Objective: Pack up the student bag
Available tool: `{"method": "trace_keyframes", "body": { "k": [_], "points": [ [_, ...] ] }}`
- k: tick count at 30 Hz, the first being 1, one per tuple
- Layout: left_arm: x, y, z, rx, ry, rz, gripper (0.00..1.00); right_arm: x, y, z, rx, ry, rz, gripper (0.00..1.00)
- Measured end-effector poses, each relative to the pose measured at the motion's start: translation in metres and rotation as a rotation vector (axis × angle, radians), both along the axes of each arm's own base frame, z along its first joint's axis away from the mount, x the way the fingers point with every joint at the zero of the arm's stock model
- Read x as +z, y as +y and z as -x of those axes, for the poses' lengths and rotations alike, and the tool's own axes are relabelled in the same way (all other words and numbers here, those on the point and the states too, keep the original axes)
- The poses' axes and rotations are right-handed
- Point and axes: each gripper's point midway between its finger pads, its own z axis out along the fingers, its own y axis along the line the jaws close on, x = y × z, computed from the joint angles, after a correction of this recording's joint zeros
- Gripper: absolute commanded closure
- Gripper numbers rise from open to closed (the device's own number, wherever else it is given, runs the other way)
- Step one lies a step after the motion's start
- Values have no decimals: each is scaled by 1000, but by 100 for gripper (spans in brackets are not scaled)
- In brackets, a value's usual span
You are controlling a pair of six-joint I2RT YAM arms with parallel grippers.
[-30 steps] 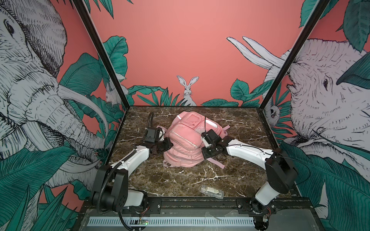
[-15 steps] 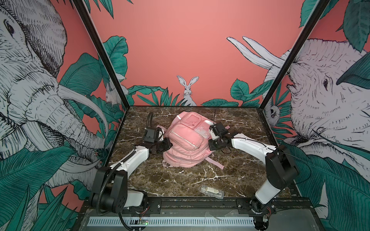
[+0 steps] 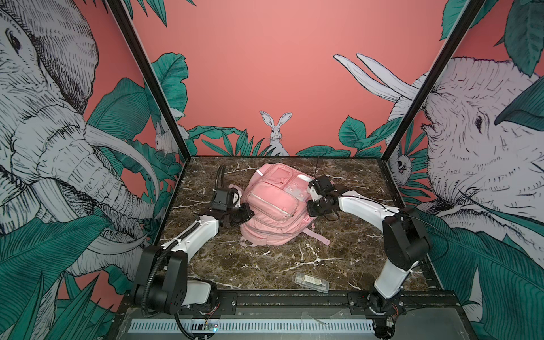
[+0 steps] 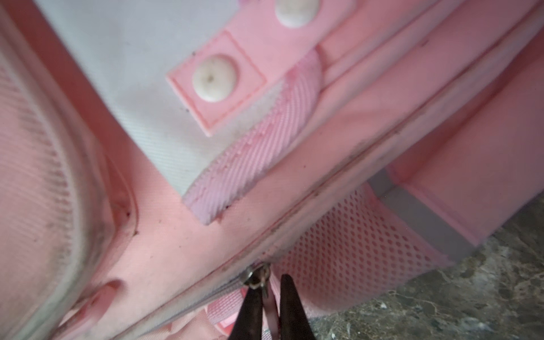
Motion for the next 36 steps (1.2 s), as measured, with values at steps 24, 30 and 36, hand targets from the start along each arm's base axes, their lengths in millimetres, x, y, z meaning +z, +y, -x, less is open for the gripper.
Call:
{"method": "trace_keyframes", "body": {
  "k": [24,30,36],
  "points": [
    [-11,4,-2,-5,16,-32,100,65,33,33,115,-182,-208,38],
    [-15,5,-4,-11,20,-51,100,77,52,34,157,-199,-306,23],
    [-17,6,-7,-14,25,-58,100,84,62,31,175,-218,-351,21]
  ]
}}
